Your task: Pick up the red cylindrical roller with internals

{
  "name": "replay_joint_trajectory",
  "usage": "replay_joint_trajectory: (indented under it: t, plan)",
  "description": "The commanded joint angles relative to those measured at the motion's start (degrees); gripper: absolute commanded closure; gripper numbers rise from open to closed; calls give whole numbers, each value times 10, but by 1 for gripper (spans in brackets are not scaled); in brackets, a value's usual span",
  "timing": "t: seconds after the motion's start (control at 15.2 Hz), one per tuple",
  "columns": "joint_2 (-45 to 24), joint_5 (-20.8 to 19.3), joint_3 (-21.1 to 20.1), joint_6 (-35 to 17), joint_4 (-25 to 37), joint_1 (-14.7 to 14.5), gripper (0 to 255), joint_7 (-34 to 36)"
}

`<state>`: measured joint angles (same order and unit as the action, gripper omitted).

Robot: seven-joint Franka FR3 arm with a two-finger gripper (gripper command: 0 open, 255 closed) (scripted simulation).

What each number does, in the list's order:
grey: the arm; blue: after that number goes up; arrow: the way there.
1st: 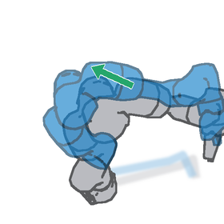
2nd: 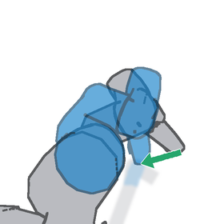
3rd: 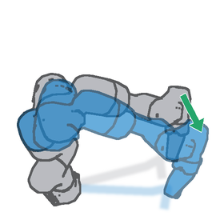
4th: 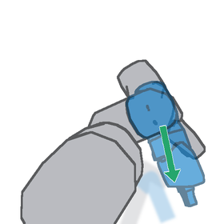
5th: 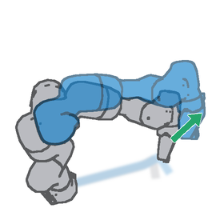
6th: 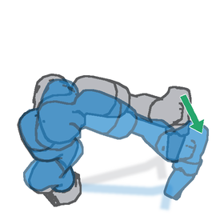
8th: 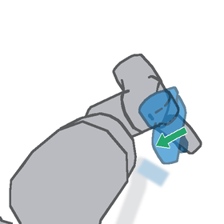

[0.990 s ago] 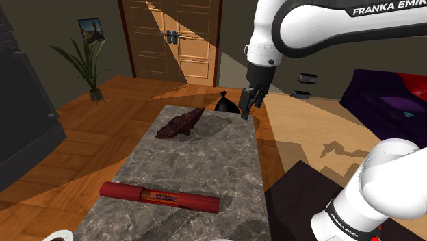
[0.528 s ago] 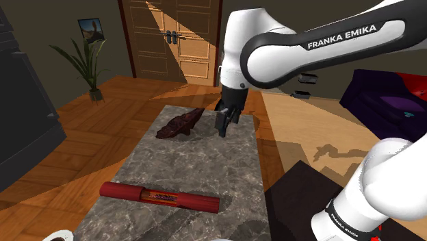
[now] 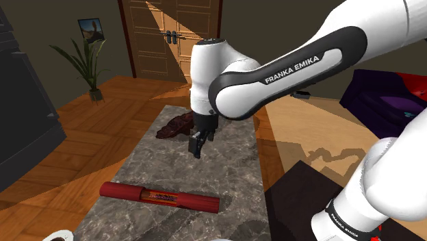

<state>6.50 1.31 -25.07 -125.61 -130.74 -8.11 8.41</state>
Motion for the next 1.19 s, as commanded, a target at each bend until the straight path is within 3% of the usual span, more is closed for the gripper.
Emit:
replay_joint_trajectory:
  t: [0.0, 0.4, 0.79, 0.92, 1.12]
  plan:
    - [-37, -19, -12, -21, 13, -5, 0, 13]
    - [-166, -100, -31, -65, 80, -36, 0, 68]
    - [-293, -181, -22, -85, 166, -92, 0, 113]
    - [-334, -203, -16, -87, 200, -114, 0, 123]
    - [-345, -210, -11, -98, 199, -118, 0, 128]
